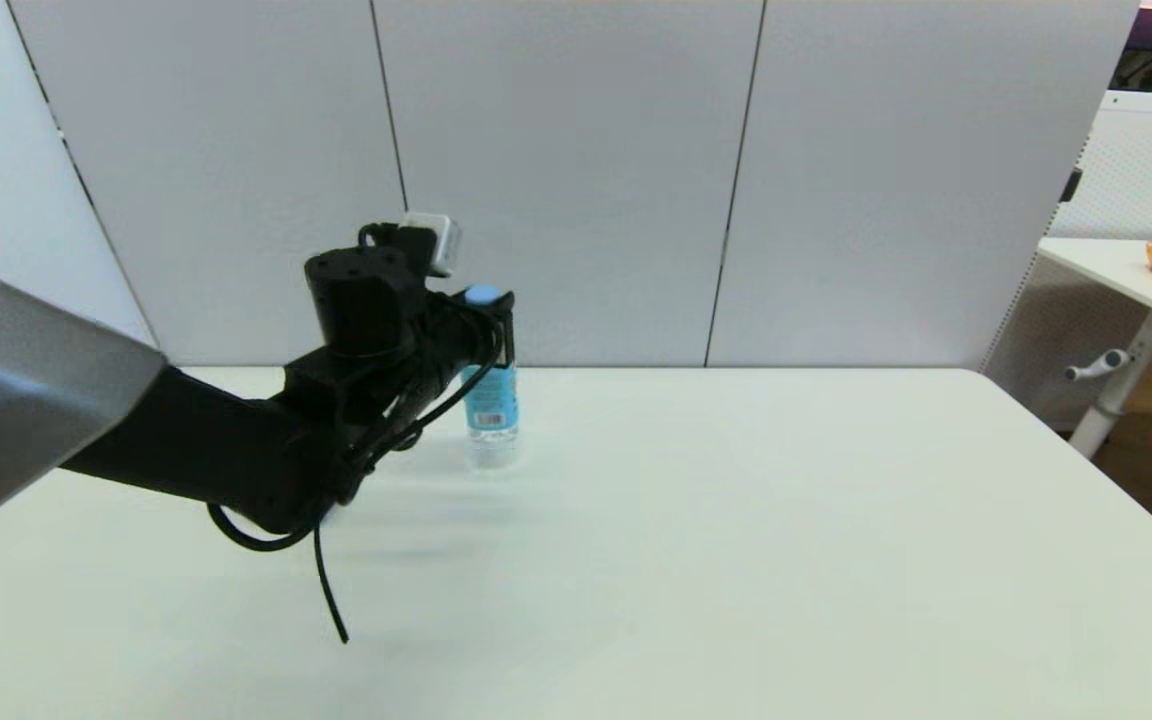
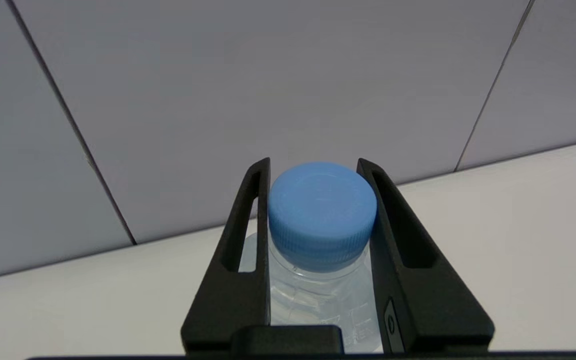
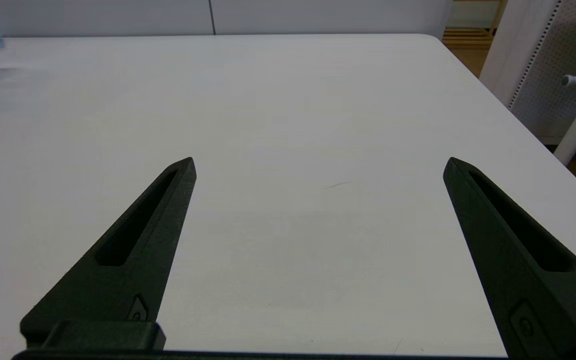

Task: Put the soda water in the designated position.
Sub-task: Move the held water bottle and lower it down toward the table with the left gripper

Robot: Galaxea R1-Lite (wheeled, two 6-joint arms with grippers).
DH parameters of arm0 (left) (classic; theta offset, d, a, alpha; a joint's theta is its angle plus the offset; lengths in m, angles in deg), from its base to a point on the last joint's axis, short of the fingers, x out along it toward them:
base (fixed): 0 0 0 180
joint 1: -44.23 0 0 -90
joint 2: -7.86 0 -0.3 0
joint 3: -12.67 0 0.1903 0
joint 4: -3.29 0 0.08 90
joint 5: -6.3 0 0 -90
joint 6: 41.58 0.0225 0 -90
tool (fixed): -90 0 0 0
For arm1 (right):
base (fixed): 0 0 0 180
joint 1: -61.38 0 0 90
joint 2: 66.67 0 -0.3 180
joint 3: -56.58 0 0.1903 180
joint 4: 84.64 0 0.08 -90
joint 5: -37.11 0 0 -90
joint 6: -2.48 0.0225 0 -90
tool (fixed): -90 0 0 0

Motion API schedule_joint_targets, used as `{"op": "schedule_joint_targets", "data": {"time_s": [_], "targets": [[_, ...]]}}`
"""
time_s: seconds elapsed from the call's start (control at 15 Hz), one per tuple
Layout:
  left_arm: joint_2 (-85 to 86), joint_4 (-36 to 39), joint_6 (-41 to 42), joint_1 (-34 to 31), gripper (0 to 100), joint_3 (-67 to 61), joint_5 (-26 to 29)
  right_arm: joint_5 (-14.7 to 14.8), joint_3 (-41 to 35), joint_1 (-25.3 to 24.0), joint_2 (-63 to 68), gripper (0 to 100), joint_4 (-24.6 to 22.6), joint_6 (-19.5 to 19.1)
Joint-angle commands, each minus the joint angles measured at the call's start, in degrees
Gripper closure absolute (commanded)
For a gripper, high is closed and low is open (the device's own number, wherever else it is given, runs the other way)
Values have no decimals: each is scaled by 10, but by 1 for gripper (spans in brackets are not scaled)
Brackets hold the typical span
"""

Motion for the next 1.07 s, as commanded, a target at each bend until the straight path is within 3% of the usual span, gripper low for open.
{"op": "schedule_joint_targets", "data": {"time_s": [0.07, 0.33, 1.07], "targets": [[95, -43, 3, -8, 100, -14, -2, 0, 0, 0, 1, 0, 0, 0], [220, -99, 26, -49, 100, -98, -1, 0, 0, 0, 1, 0, 0, 0], [438, -99, 25, -158, 100, -326, -1, 0, 0, 0, 1, 0, 0, 0]]}}
